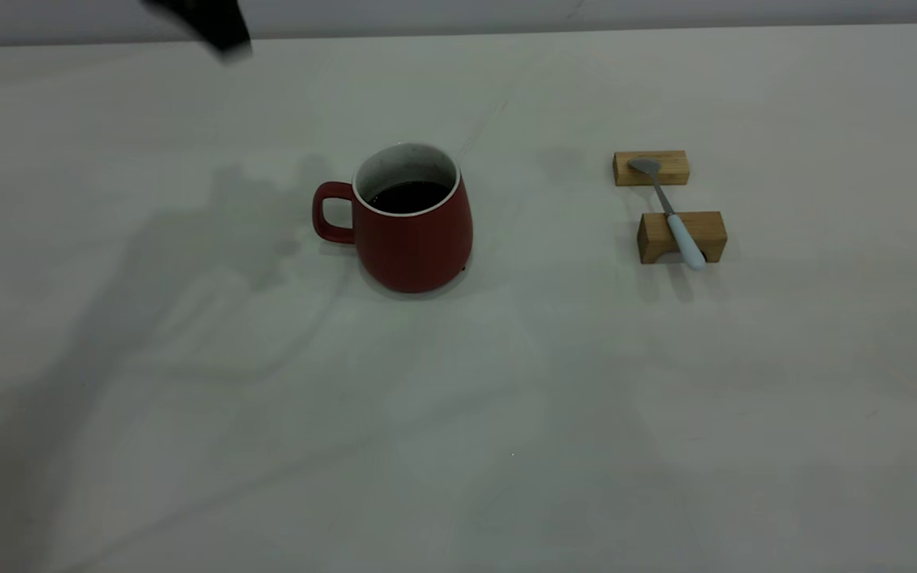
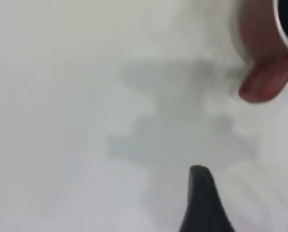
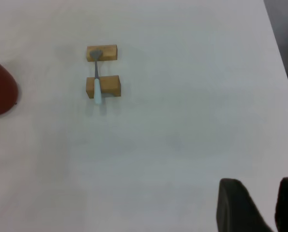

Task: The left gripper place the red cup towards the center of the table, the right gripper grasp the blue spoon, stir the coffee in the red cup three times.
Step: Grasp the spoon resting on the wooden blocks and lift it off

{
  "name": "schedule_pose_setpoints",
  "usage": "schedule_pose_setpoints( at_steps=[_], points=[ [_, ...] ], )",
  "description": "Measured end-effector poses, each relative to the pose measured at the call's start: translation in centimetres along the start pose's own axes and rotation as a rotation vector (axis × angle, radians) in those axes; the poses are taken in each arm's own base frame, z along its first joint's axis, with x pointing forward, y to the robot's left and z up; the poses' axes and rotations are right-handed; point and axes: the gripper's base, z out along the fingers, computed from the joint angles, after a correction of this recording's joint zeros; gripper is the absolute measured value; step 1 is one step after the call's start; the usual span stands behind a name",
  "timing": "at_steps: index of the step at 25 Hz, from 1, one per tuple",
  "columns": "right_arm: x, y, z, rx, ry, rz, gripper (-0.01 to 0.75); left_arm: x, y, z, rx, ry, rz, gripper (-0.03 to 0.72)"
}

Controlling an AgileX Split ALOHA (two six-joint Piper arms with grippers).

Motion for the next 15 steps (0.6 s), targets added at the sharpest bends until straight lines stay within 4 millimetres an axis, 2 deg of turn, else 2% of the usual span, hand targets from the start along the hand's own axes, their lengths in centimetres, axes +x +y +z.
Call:
schedule_pose_setpoints(
  at_steps=[3, 7, 10, 15],
  points=[
    [0.0, 0.0, 0.0, 0.000, 0.000, 0.000, 0.241, -0.4, -0.2, -6.1, -0.083, -0.077, -0.160, 0.551],
    [0.0, 0.0, 0.0, 0.000, 0.000, 0.000, 0.241, 0.2, -1.9, -13.8, -0.130, -0.148, -0.368, 0.551],
    [0.0, 0.0, 0.0, 0.000, 0.000, 0.000, 0.241, 1.3, -3.6, -18.0, -0.142, -0.146, -0.471, 0.551],
    [0.0, 0.0, 0.0, 0.000, 0.000, 0.000, 0.241, 3.5, -6.9, -23.2, -0.116, -0.123, -0.594, 0.551]
  ],
)
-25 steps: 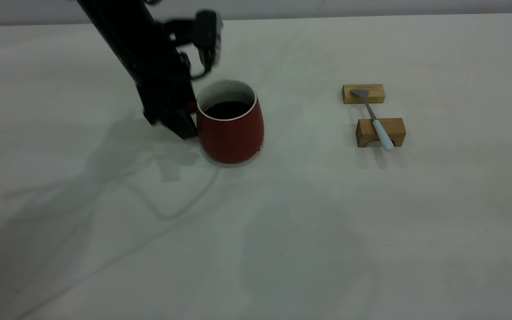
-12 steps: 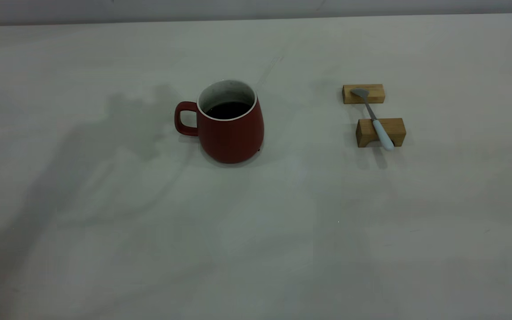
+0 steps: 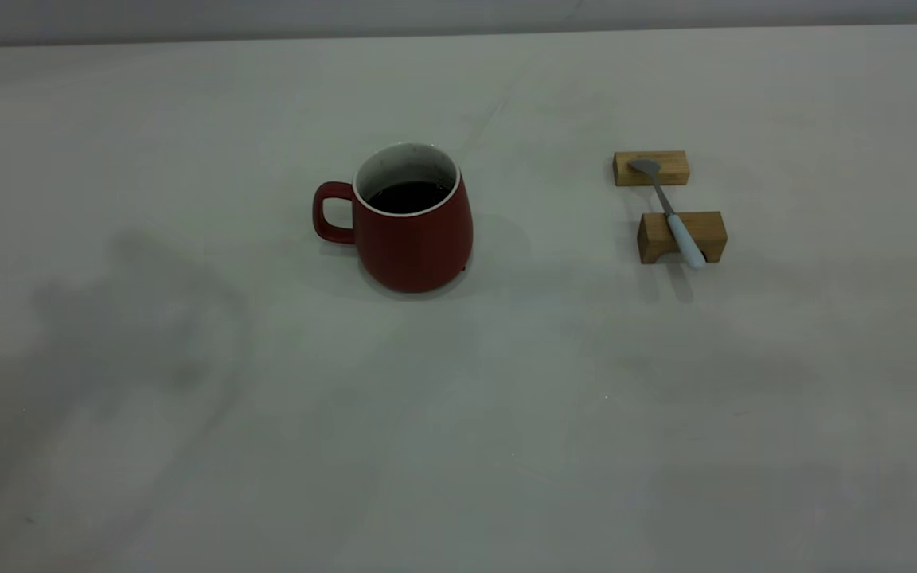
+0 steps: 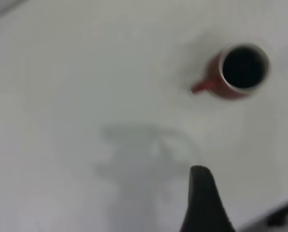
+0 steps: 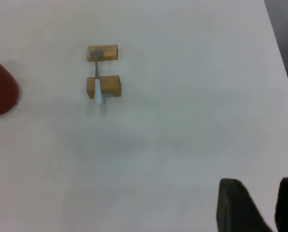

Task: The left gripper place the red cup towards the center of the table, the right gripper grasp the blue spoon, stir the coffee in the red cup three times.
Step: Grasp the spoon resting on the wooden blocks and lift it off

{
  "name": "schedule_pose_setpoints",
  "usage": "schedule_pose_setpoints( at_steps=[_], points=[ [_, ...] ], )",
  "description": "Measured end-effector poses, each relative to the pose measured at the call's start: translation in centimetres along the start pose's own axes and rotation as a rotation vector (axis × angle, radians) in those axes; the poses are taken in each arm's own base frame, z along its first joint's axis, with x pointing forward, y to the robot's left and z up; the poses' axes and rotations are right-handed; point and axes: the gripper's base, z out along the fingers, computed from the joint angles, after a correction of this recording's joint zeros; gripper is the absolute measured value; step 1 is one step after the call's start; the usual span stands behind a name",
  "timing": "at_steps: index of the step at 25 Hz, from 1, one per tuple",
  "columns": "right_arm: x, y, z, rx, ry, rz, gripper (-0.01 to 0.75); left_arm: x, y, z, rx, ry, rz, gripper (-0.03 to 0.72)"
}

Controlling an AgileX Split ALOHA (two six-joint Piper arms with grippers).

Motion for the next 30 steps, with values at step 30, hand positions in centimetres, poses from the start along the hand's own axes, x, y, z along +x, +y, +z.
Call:
schedule_pose_setpoints(
  at_steps=[30],
  points=[
    [0.0, 0.0, 0.0, 0.000, -0.001, 0.000, 0.241, 27.6, -6.5, 1.1, -0.017, -0.069, -0.289, 0.551]
  ],
)
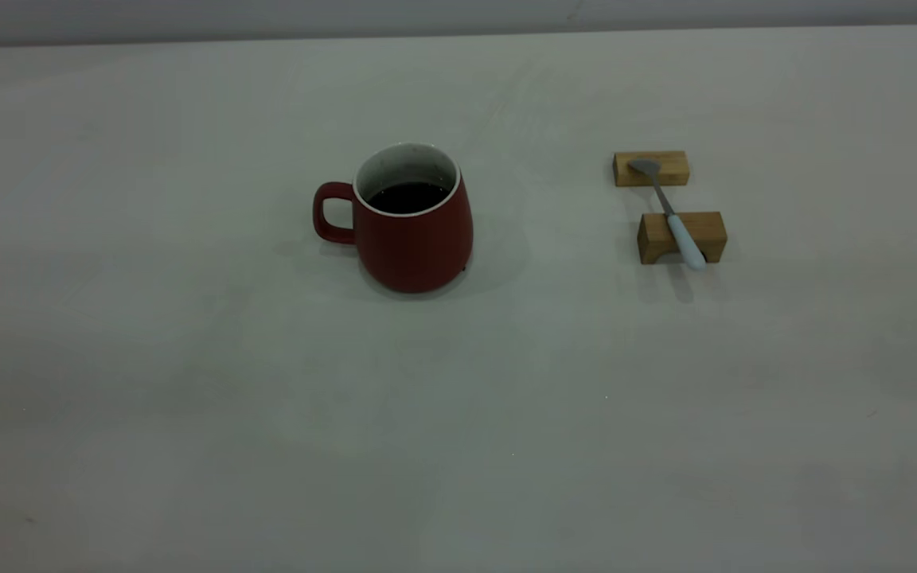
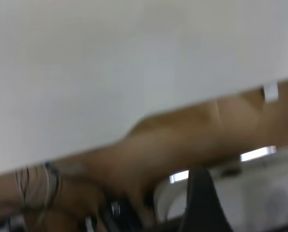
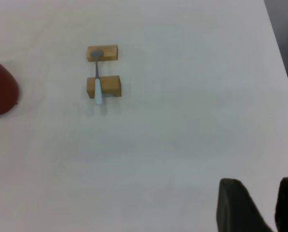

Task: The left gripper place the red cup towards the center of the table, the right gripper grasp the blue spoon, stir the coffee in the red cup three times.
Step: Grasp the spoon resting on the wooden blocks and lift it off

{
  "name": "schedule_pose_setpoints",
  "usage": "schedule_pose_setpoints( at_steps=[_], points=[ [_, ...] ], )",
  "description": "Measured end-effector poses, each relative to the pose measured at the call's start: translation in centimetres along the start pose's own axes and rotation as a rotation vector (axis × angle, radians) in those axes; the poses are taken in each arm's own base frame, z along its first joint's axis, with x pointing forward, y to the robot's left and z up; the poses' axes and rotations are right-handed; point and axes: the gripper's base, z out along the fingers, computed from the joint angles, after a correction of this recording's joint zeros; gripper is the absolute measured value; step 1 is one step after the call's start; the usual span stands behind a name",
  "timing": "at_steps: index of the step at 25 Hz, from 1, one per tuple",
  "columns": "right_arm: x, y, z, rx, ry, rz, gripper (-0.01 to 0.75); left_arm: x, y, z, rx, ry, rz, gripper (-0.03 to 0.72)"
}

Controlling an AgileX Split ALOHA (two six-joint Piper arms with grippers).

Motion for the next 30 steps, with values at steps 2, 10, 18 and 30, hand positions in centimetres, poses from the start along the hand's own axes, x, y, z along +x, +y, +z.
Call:
schedule_pose_setpoints(
  at_steps=[2, 10, 18, 30],
  points=[
    [0.0, 0.0, 0.0, 0.000, 0.000, 0.000, 0.241, 0.6, 0.0, -0.6, 0.002, -0.062, 0.004, 0.551],
    [0.0, 0.4, 0.0, -0.039, 0.000, 0.019, 0.241, 2.6, 0.1, -2.0, -0.018, -0.244, -0.024, 0.551],
    [-0.6, 1.0, 0.2, -0.104, -0.011, 0.056, 0.257, 3.9, -0.3, -2.7, -0.159, -0.376, -0.181, 0.551],
    [-9.1, 2.3, 8.4, -0.223, 0.110, -0.009, 0.533, 4.0, -0.3, -2.7, -0.175, -0.376, -0.196, 0.551]
  ],
)
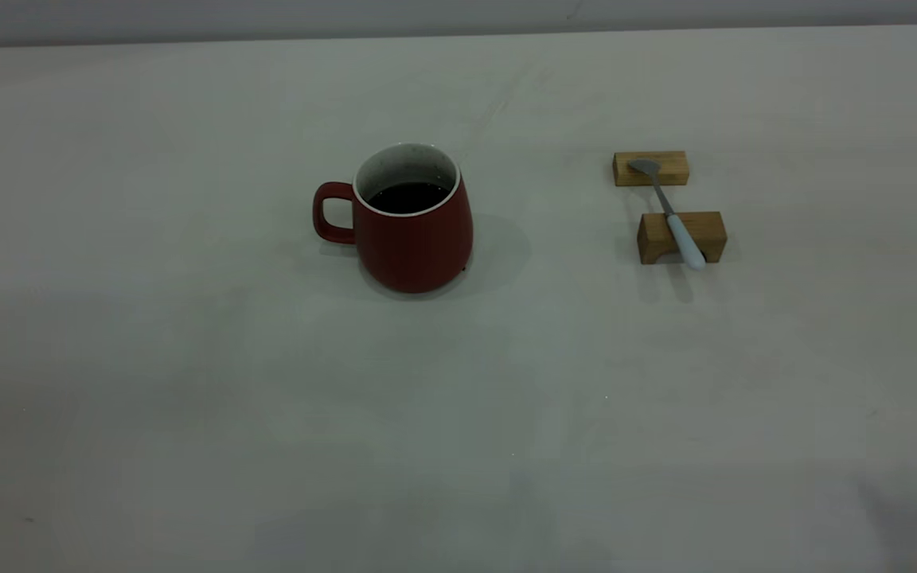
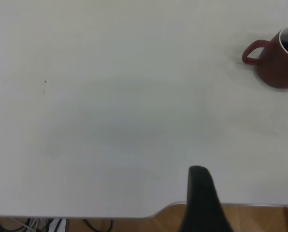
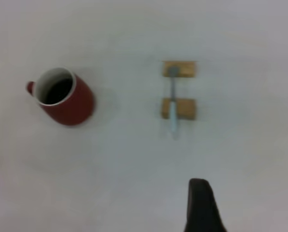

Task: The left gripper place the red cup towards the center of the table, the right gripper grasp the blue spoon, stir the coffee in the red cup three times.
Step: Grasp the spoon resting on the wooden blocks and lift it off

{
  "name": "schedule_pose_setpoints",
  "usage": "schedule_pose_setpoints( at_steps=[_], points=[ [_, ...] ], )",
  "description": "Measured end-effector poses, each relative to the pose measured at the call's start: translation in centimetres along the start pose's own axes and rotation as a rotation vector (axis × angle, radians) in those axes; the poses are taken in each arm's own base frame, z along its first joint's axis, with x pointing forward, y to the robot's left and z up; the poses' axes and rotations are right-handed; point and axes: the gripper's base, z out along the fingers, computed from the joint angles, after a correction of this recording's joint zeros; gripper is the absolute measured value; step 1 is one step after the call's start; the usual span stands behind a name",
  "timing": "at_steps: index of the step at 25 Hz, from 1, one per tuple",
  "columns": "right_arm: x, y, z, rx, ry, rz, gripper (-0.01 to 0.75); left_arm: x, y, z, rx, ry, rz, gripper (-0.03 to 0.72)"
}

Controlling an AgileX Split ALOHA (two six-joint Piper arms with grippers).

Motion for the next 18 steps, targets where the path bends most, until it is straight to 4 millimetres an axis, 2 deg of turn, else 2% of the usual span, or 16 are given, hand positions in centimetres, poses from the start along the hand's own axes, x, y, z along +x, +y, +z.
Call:
schedule_pose_setpoints(
  at_steps=[2, 6, 15, 18],
  points=[
    [-0.7, -0.4, 3.3, -0.047, 0.085, 0.002, 0.540, 0.0, 0.0, 0.0, 0.000, 0.000, 0.000, 0.551],
    [-0.7, -1.0, 8.8, -0.136, 0.213, 0.056, 0.542, 0.0, 0.0, 0.0, 0.000, 0.000, 0.000, 0.551],
    [0.3, -2.8, 18.8, -0.204, 0.405, 0.148, 0.543, 0.0, 0.0, 0.0, 0.000, 0.000, 0.000, 0.551],
    [0.3, -2.6, 22.2, -0.214, 0.478, 0.146, 0.543, 0.0, 0.0, 0.0, 0.000, 0.000, 0.000, 0.551]
  ],
)
